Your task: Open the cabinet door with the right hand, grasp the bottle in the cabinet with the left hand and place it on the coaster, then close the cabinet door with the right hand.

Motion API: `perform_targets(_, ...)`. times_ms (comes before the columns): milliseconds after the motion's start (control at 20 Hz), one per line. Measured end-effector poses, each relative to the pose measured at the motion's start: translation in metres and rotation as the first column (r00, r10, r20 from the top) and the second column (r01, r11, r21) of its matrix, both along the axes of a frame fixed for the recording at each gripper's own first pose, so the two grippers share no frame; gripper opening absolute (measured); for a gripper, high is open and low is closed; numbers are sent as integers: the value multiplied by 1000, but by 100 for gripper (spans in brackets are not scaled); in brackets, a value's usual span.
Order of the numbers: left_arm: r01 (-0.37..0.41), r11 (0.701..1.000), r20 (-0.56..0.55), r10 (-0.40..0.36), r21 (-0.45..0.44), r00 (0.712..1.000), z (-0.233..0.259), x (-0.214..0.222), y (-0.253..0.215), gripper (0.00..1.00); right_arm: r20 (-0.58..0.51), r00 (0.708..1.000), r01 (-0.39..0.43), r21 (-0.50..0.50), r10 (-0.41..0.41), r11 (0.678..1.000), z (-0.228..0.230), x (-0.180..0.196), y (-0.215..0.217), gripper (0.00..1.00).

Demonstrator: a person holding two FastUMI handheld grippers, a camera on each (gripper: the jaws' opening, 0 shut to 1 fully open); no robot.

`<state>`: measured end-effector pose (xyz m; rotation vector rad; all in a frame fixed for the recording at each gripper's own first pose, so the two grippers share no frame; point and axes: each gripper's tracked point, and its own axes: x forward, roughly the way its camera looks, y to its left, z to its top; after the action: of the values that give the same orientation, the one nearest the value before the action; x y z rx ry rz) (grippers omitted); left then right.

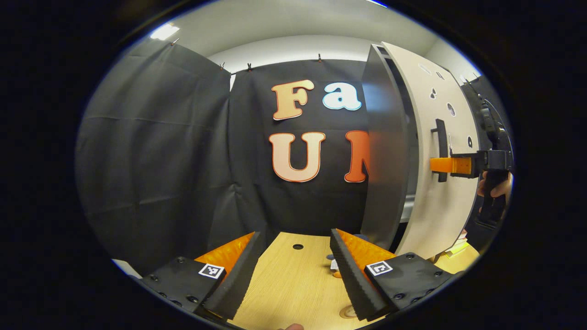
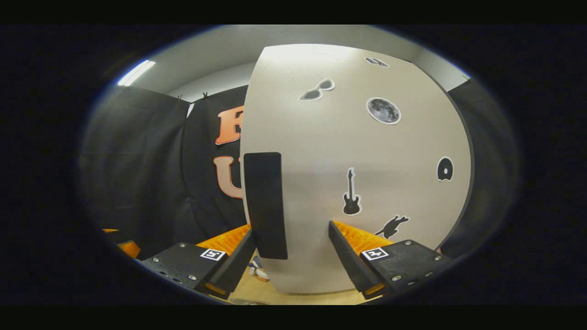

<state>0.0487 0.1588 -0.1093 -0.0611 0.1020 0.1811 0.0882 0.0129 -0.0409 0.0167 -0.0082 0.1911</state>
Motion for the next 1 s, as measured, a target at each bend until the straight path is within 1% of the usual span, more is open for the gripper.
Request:
perform_targets(50,6,1000,7,-6,1,1000,3,-1,-1,99,1,1000,8,-3,-8,1000,-1,2,0,92)
perform_targets(300,31,999,27,-31,7,999,16,-8,-8,99,6,999,54,-12,-54,998,-1,6,1,94)
perform_targets(350,35,999,31,-35,5,999,19,-9,-11,97,9,998,61,-13,-61,998,-1,7,1,93)
perform_targets(450,45,999,35,-45,4,998,23,-12,-14,97,7,997,72,-6,-72,997,-2,8,1,94)
perform_targets(500,51,999,38,-51,6,998,26,-13,-17,97,4,997,77,-4,-77,997,-2,9,1,94)
perform_targets(550,53,999,39,-53,8,998,27,-16,-18,99,6,997,83,1,-83,997,-1,9,1,94)
perform_targets(650,65,998,40,-65,6,997,29,-19,-23,97,5,996,89,-1,-89,996,-2,11,0,94)
perform_targets(750,74,997,43,-73,0,996,30,-23,-27,96,-6,996,88,8,-88,996,-5,11,0,94)
perform_targets(850,84,996,46,-84,-1,995,34,-28,-30,96,-12,996,83,37,-83,996,-3,3,0,95)
perform_targets(950,100,995,50,-100,2,994,38,-32,-36,97,23,996,84,53,-85,995,7,-15,-3,95)
perform_targets(1000,111,994,51,-111,6,993,40,-34,-40,96,22,996,91,47,-92,995,8,-27,-6,95)
